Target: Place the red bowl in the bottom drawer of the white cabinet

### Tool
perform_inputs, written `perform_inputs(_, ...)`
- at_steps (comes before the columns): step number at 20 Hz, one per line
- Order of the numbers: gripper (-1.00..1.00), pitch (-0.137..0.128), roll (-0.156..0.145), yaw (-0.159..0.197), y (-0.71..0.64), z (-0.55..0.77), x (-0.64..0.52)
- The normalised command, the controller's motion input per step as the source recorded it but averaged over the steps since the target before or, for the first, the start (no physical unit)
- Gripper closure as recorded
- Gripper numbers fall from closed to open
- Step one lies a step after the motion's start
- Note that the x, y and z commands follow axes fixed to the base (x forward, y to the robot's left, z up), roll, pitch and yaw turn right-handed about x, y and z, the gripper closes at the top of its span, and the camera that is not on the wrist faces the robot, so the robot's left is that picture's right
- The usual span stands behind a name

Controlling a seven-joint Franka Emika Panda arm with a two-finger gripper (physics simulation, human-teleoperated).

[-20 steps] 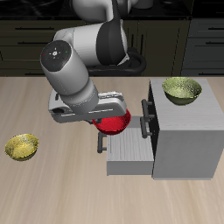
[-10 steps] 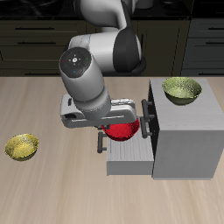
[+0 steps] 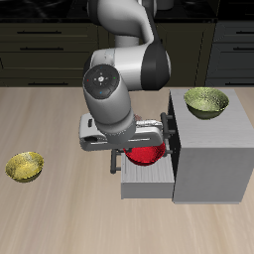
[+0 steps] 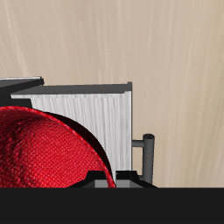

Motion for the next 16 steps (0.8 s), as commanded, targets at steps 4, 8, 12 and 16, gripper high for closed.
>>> perform_inputs(4,1.0,0.032,-0.026,0.048,0.01,-0.16,0.05)
perform_inputs(8,-1.0,0.064,-0.028,0.121,0.04,-0.2,0.02)
perform_inputs(12,-1.0,0.026,0.029,0.05,-0.02,-0.16,0.0)
perform_inputs(16,-1.0,0.022,-0.001,0.036,-0.02,-0.04,0.01)
